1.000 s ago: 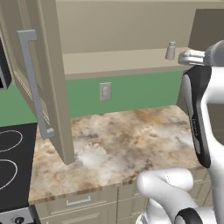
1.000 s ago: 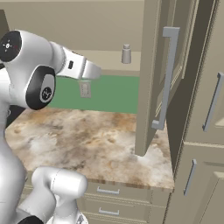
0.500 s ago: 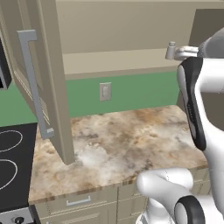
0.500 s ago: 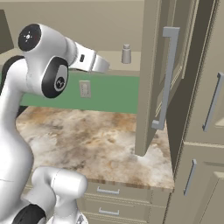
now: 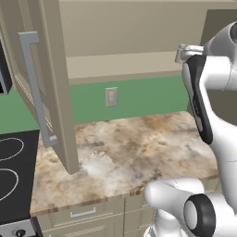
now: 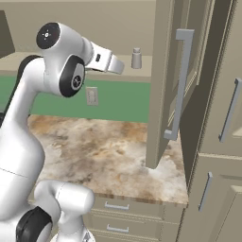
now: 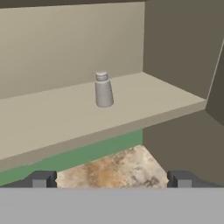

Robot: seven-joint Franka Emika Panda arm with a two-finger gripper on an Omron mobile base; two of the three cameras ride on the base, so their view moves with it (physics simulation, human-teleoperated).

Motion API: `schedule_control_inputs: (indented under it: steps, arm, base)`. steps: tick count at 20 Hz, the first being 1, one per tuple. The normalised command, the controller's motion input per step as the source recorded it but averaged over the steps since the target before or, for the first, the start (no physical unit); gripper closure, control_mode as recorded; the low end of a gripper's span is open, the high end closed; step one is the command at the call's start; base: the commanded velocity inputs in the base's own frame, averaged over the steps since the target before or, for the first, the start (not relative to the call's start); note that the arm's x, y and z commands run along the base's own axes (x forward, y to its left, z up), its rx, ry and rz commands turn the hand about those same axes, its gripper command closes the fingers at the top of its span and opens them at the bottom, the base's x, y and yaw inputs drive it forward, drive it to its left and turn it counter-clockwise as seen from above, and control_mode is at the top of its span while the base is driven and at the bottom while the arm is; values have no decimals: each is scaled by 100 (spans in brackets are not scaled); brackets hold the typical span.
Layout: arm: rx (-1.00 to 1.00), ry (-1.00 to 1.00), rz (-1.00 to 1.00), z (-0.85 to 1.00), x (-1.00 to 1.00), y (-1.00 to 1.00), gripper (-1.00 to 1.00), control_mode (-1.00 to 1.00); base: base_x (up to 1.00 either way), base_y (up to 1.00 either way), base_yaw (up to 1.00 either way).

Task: Move the syrup bottle and shaker from the cabinet to the dining counter.

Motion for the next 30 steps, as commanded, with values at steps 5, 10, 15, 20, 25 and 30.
schedule_control_inputs:
  steps: [5, 10, 15, 20, 25, 30]
  arm:
    - [0, 0, 0, -17, 37, -20, -100, -100]
    - [0, 0, 0, -9, 32, -22, -100, -100]
    - [0, 0, 0, 0, 25, -14, -100, -100]
    - [0, 0, 0, 0, 26, -3, -100, -100]
    - [0, 3, 0, 0, 28, 0, -100, -100]
    - [0, 3, 0, -1, 35, 0, -100, -100]
  base:
    - [0, 0, 0]
    - [0, 0, 0]
    - [0, 0, 0]
    - [0, 0, 0]
    - [0, 0, 0]
    - [0, 0, 0]
